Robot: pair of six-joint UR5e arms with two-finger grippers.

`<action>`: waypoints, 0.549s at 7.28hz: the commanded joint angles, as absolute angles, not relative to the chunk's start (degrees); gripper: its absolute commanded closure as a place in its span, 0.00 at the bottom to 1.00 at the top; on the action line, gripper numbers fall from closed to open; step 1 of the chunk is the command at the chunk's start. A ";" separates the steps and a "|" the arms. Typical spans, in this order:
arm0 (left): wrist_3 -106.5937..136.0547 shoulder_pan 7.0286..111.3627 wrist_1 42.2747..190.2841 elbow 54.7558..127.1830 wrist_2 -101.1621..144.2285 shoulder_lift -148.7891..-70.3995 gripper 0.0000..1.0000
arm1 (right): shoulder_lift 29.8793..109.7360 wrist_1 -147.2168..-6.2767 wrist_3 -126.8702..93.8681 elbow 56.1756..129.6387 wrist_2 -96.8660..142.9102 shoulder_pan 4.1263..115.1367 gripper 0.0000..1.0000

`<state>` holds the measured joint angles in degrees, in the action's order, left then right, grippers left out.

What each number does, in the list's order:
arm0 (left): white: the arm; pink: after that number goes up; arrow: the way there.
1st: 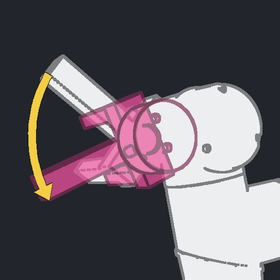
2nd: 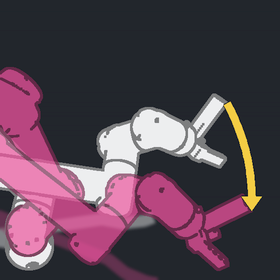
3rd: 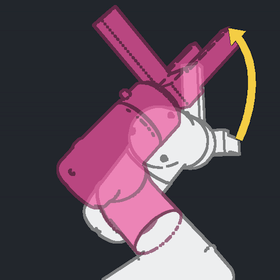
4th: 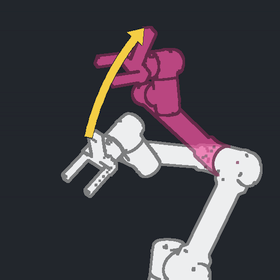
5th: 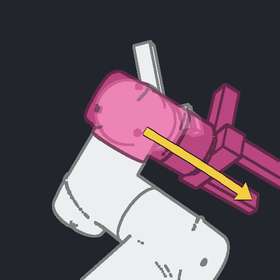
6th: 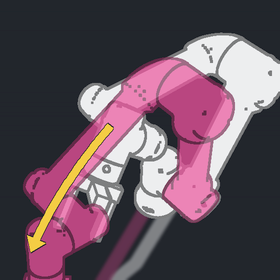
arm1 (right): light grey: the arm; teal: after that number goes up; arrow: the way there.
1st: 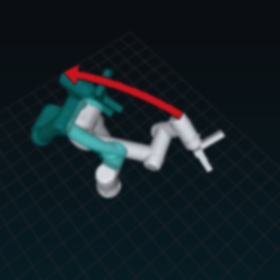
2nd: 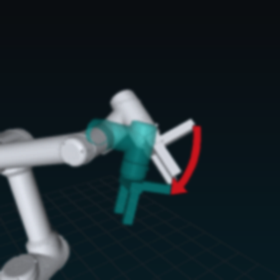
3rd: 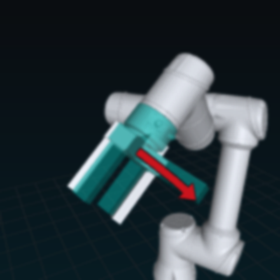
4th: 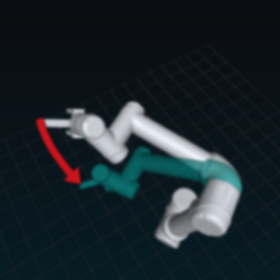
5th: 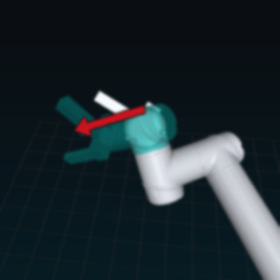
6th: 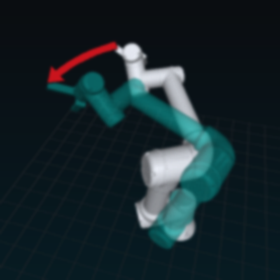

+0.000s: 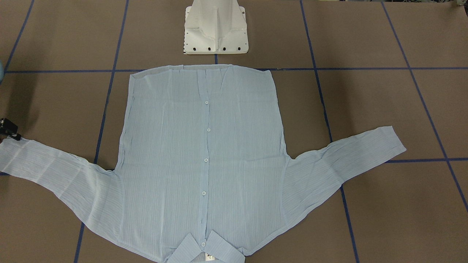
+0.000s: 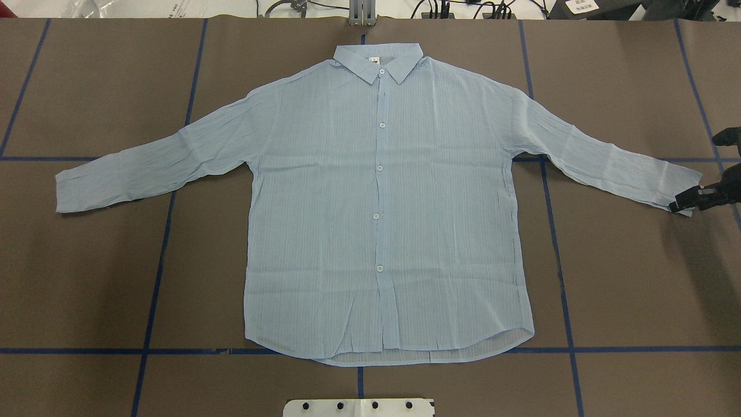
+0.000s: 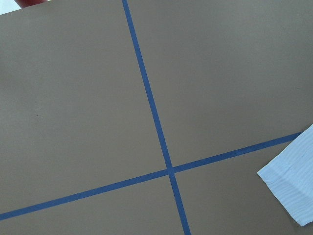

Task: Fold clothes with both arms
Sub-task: 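Lower the right gripper onto the sleeve cuff nearest it and grasp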

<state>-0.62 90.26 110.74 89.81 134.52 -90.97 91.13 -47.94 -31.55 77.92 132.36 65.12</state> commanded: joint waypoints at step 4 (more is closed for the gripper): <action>-0.62 90.26 110.74 89.91 134.56 -90.97 0.00 | 91.93 -48.60 -31.46 78.84 132.80 65.48 0.26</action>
